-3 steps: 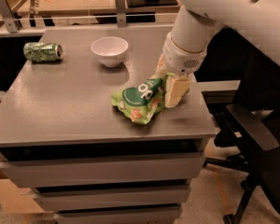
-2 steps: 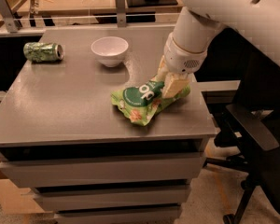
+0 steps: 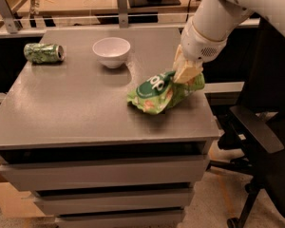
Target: Move green rice chip bag near white bowl
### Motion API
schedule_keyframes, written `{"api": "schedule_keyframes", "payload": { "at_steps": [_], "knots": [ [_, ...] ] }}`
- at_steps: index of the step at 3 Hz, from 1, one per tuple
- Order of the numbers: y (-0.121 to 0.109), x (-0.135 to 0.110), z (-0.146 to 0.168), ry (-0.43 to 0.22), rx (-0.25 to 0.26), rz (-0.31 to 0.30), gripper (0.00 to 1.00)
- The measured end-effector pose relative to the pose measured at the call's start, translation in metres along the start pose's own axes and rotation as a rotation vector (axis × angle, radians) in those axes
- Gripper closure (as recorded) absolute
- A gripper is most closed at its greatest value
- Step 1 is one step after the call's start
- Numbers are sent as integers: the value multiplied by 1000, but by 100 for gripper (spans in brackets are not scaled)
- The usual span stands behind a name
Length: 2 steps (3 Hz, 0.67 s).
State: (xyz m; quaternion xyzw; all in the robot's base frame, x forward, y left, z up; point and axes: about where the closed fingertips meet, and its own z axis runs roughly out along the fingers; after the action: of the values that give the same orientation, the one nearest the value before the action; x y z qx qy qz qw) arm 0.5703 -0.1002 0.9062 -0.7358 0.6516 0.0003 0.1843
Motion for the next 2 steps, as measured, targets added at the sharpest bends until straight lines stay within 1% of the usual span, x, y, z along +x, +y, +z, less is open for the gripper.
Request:
{"api": "schedule_keyframes", "payload": {
  "at_steps": [1,2],
  "knots": [
    [-20,9,-28,-12,89,25,100],
    [-22,9,-26,-14,95,21,100]
  ]
}}
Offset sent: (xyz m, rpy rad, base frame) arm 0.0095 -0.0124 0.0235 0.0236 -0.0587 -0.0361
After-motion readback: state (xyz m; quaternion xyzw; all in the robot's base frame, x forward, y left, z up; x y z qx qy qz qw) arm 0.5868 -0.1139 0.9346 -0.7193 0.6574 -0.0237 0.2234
